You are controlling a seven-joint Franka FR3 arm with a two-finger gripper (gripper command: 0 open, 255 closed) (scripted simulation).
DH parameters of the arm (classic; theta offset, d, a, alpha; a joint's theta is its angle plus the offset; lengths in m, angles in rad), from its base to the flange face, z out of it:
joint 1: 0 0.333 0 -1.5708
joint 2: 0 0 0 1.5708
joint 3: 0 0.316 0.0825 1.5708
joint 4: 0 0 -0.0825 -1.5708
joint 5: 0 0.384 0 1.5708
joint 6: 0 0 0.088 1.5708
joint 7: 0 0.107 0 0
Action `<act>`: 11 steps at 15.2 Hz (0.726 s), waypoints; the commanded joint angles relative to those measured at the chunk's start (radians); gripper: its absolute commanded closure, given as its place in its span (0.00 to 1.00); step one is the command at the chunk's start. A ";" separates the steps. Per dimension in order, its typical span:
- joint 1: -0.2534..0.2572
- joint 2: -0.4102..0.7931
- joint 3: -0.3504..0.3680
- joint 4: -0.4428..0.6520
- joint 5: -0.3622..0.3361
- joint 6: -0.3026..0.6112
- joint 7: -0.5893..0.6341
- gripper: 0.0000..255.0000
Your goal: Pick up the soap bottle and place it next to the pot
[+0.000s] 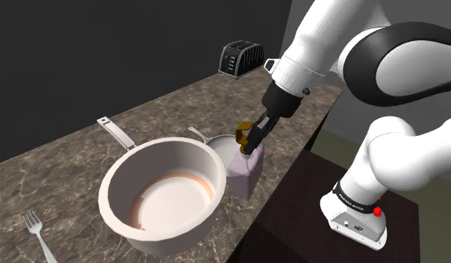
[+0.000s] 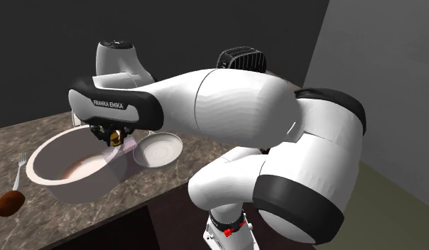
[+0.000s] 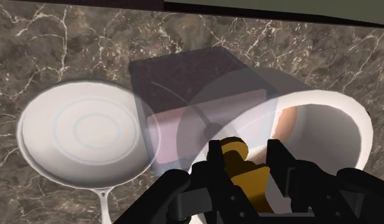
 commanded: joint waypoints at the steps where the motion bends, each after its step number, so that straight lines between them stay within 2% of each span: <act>1: 0.006 0.001 0.009 -0.026 0.012 0.027 -0.005 1.00; 11: 0.032 0.048 0.057 -0.131 0.075 0.177 -0.035 1.00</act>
